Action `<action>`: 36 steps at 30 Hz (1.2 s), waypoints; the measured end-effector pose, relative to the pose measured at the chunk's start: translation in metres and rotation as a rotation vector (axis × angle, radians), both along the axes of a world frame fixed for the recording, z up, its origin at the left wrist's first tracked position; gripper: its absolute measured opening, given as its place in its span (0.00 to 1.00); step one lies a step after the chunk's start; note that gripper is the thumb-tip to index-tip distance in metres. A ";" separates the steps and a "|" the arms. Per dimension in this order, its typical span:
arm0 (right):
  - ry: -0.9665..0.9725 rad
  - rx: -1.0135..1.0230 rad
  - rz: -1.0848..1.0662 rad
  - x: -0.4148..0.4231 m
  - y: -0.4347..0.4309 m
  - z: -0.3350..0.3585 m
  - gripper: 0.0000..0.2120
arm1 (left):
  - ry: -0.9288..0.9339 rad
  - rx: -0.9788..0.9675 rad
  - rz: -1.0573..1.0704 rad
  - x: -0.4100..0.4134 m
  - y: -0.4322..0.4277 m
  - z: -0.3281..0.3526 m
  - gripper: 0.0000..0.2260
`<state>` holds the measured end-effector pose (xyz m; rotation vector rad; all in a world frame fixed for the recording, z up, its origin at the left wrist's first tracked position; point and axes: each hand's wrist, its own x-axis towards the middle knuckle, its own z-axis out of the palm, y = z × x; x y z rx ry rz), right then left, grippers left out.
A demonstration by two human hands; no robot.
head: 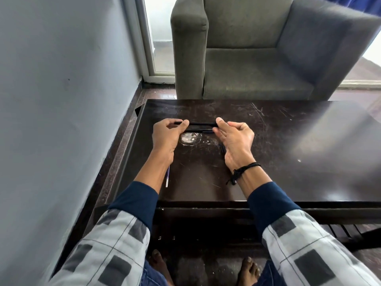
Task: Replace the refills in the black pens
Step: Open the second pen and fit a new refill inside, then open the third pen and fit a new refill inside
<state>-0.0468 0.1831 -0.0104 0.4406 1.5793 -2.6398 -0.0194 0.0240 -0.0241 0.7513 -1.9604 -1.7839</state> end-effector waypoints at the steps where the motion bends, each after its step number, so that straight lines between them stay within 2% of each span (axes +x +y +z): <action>1: -0.003 0.022 0.004 -0.003 0.001 0.000 0.15 | 0.002 -0.043 0.000 0.000 -0.003 -0.001 0.08; 4: -0.007 0.142 0.034 -0.014 0.005 -0.004 0.15 | 0.006 -0.183 -0.019 -0.003 -0.009 -0.004 0.05; 13: 0.057 0.818 0.143 -0.051 0.000 -0.021 0.12 | -0.195 -0.586 -0.086 -0.027 -0.027 -0.016 0.07; 18: 0.070 1.012 0.235 -0.062 0.000 -0.029 0.08 | -0.285 -0.643 -0.126 -0.032 -0.033 -0.024 0.08; 25: 0.098 1.139 0.267 -0.065 -0.005 -0.033 0.02 | -0.275 -0.658 -0.047 -0.033 -0.035 -0.032 0.07; 31: 0.149 1.155 0.254 -0.068 -0.004 -0.037 0.01 | -0.270 -0.677 -0.039 -0.038 -0.034 -0.036 0.04; 36: 0.152 1.140 0.276 -0.073 0.002 -0.032 0.06 | -0.271 -0.630 -0.050 -0.039 -0.037 -0.032 0.07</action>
